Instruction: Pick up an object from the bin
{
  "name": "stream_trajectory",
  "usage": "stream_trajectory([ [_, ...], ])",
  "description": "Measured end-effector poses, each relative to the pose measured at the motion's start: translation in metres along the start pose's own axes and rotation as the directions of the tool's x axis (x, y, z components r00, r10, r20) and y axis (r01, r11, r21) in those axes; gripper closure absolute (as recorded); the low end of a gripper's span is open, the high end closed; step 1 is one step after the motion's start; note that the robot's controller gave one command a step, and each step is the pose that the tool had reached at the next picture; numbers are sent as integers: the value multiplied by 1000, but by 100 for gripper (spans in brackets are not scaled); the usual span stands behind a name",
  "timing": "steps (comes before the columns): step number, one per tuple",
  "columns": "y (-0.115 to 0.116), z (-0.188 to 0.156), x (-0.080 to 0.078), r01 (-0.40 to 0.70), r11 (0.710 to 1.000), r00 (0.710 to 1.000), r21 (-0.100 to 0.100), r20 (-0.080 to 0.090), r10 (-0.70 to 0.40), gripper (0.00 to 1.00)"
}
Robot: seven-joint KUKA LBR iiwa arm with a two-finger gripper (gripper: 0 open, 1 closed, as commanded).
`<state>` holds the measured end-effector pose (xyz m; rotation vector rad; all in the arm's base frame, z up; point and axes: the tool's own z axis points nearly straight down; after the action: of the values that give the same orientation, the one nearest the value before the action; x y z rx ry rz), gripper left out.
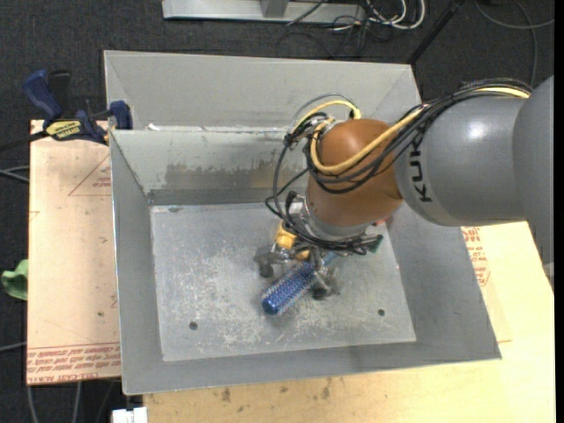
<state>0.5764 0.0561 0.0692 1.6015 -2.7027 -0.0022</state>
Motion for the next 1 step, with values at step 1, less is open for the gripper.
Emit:
stream_trajectory([
  [1,0,0,-1,-4,1000,1000,0,1,4,0],
])
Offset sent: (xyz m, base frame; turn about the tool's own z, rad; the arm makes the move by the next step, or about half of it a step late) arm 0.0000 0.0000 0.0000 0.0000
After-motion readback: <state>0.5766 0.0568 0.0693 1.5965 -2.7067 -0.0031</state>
